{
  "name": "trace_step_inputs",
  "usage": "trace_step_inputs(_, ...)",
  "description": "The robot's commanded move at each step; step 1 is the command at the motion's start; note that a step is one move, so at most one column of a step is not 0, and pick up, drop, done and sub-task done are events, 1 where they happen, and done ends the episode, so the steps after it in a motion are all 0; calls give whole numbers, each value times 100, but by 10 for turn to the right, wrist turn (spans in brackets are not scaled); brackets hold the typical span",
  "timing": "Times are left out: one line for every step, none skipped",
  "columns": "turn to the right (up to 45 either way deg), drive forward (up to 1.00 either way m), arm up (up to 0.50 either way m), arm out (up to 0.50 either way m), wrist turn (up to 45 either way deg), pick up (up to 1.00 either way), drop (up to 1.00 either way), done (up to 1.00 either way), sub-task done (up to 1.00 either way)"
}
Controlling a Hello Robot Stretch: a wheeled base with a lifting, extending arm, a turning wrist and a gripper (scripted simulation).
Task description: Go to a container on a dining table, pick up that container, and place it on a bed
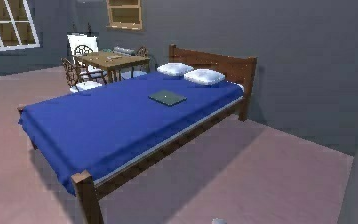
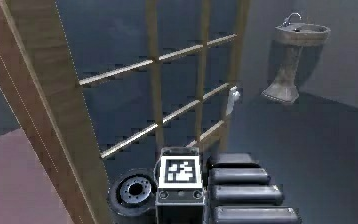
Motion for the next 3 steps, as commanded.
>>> trace_step_inputs(60, 0, 0, 0, 0, 0, 0, 0, 0)
trace_step_inputs(0, 45, 0, 0, 0, 0, 0, 0, 0)
trace_step_inputs(90, 0, 0, 0, 0, 0, 0, 0, 0)
